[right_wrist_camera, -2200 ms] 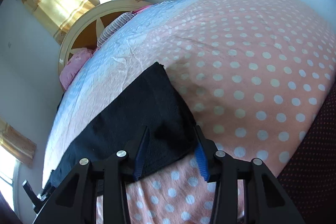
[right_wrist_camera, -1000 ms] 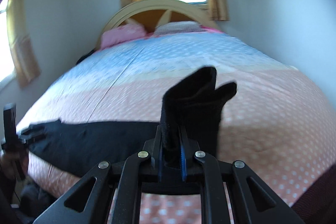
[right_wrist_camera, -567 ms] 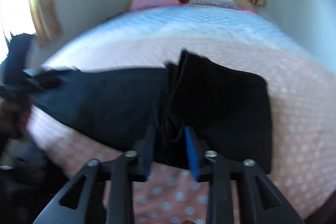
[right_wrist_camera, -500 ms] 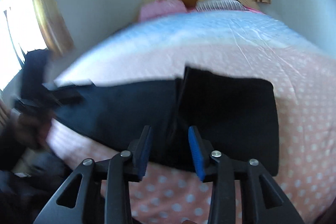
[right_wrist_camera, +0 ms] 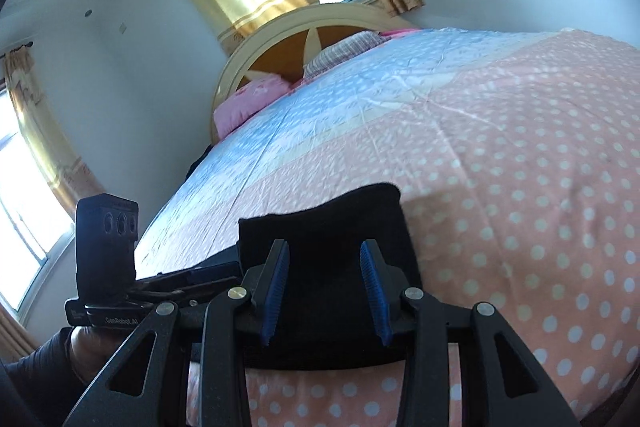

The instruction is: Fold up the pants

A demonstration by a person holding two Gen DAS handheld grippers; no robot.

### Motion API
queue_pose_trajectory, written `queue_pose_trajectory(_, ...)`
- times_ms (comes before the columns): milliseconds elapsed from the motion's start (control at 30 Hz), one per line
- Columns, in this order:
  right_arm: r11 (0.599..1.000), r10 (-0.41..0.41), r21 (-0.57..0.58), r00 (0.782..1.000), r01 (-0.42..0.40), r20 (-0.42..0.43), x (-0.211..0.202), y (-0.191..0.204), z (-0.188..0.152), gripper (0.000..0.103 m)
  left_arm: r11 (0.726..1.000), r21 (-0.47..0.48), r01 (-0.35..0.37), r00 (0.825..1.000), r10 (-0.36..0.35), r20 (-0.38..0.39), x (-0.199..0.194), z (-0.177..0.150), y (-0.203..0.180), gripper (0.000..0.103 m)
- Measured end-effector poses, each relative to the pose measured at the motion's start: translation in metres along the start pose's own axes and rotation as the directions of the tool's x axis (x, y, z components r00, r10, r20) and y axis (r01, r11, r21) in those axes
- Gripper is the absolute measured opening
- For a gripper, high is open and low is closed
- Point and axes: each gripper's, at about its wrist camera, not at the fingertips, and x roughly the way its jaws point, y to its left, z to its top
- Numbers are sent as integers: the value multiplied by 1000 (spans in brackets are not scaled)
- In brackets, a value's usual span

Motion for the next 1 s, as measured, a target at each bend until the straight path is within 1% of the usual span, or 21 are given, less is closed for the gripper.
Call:
queue_pose_trajectory(100, 1000, 6, -10, 1000, -6, 8, -2, 3, 1, 40, 1000, 20, -7, 1000, 7, -20, 11, 3, -9, 79)
queue_pose_trajectory(167, 1000, 3, -29, 1000, -3, 6, 0, 7, 0, 43, 1000, 23, -18, 1000, 19, -24, 17, 5, -12, 71)
queue_pose_trajectory(200, 999, 3, -37, 1000, -3, 7, -3, 8, -2, 48, 999, 27, -27, 999, 28, -21, 20, 7, -13, 67)
queue_pose_trajectory(233, 999, 4, -45, 1000, -4, 9, -2, 9, -2, 50, 999, 26, -29, 999, 29, -21, 22, 10, -14, 56)
queue_pose_trajectory(267, 999, 4, -51, 1000, -3, 13, -2, 11, -2, 53, 999, 19, -28, 999, 28, -26, 23, 12, -15, 40)
queue_pose_trajectory(300, 999, 3, -54, 1000, -2, 17, -2, 11, -2, 54, 1000, 13, -20, 999, 20, -31, 23, 14, -15, 30)
queue_pose_trajectory(333, 998, 3, -55, 1000, -2, 22, -3, 11, -2, 54, 1000, 4, -3, 999, 3, -38, 23, 15, -15, 14)
queue_pose_trajectory(400, 999, 2, -50, 999, 0, 35, -5, 10, -1, 54, 1000, -6, 7, 999, -8, -36, 18, 18, -17, 13)
queue_pose_trajectory(500, 999, -8, -30, 998, 10, 60, -10, 5, 0, 54, 999, -16, 36, 999, -37, -6, 3, 22, -18, 12)
queue_pose_trajectory(600, 1000, -15, -11, 997, 16, 77, -14, 2, 1, 54, 999, -24, 43, 999, -43, 19, -15, 25, -13, 12)
queue_pose_trajectory(800, 1000, -2, -29, 997, 4, 77, -14, 8, -1, 54, 999, -47, 1, 1000, 0, 28, -43, 24, 0, 12)
queue_pose_trajectory(900, 999, 2, -52, 998, 2, 70, -13, 13, -3, 54, 996, -90, 0, 999, 4, 39, -57, 20, 11, 12)
queue_pose_trajectory(1000, 998, 4, -70, 998, 0, 59, -10, 18, -5, 54, 990, -140, 14, 998, -5, 62, -74, 17, 25, 12)
